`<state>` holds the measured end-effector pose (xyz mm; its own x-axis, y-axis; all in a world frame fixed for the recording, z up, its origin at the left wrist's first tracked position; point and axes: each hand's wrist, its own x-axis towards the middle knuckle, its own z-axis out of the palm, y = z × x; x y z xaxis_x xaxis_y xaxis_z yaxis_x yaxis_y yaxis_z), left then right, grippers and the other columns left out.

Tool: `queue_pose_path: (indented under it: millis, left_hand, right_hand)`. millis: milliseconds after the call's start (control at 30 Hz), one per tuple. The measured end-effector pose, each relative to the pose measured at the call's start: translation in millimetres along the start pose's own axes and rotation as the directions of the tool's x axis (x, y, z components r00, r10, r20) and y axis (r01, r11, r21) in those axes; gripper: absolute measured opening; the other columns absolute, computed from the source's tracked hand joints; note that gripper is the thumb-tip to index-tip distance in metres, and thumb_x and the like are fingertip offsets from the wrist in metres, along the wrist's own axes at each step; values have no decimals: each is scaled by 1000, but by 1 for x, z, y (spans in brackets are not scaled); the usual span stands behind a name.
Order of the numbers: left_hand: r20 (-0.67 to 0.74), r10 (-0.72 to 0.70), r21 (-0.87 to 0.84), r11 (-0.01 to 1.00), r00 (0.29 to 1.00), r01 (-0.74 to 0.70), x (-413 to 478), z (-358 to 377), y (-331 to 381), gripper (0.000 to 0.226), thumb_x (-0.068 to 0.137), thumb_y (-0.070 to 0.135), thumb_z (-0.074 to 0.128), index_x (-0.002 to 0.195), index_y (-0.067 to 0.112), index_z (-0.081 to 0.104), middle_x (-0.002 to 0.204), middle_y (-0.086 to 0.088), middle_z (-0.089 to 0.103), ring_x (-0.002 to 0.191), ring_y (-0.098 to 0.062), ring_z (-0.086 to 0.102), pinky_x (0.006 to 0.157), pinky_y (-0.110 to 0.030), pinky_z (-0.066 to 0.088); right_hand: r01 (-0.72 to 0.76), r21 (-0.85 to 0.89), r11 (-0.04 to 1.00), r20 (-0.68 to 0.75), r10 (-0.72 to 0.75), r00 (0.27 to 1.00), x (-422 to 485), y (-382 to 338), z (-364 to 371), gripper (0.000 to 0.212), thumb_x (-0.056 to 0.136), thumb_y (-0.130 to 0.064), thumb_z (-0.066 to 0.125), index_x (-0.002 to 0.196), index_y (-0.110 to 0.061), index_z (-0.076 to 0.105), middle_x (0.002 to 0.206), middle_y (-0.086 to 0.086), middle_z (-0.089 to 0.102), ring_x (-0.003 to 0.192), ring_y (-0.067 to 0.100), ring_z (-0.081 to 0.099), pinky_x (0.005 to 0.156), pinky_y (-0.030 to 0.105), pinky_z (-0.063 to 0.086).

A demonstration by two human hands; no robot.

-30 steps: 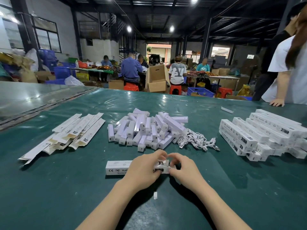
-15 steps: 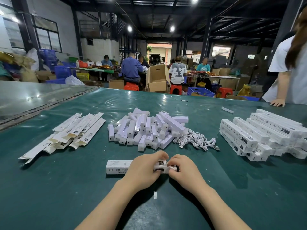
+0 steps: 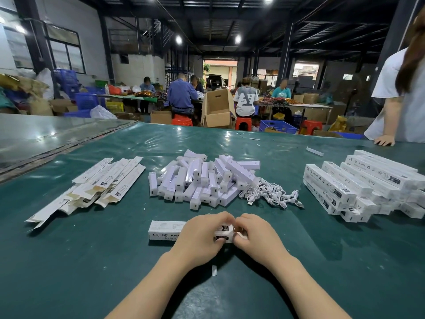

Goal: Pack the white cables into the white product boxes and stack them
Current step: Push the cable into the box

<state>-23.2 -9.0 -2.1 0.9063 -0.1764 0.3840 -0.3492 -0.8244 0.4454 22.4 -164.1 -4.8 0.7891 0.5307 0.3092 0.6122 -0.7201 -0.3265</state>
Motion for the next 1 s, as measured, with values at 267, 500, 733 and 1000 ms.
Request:
queue_pose_path:
  millis: [267, 500, 733, 1000]
  left_hand:
    - [-120, 19, -23, 1000, 993, -22, 1, 0, 1, 41, 75, 7, 61, 110, 29, 56, 105, 18, 64, 97, -3, 52, 81, -14, 36]
    - [-168, -12, -86, 996, 986, -3, 4, 2, 3, 50, 75, 4, 62, 118, 25, 49, 114, 16, 62, 108, -9, 55, 90, -17, 36]
    - [-207, -50, -103, 994, 977, 29, 2, 3, 3, 53, 77, 4, 62, 123, 24, 46, 116, 13, 62, 109, -12, 55, 87, -11, 30]
    - [-196, -39, -82, 996, 980, 23, 2, 2, 5, 51, 77, 3, 61, 121, 25, 46, 115, 14, 63, 107, -12, 55, 84, -11, 30]
  right_hand:
    - [-29, 202, 979, -142, 58, 988, -2, -4, 3, 6, 82, -14, 57, 79, -12, 62, 81, -6, 44, 71, 13, 43, 65, 23, 34]
    - [-96, 903, 418, -63, 350, 935, 3, -18, 4, 21, 83, 6, 54, 93, -13, 56, 70, 1, 55, 44, 8, 45, 49, 21, 43]
    - [-228, 966, 124, 175, 338, 925, 5, -18, 2, 13, 91, 4, 47, 84, -7, 44, 76, 12, 47, 42, 8, 47, 47, 25, 51]
    - [-243, 918, 312, 132, 336, 932, 4, -22, 1, 20, 94, 2, 37, 77, -8, 39, 64, 12, 43, 41, 12, 49, 46, 27, 52]
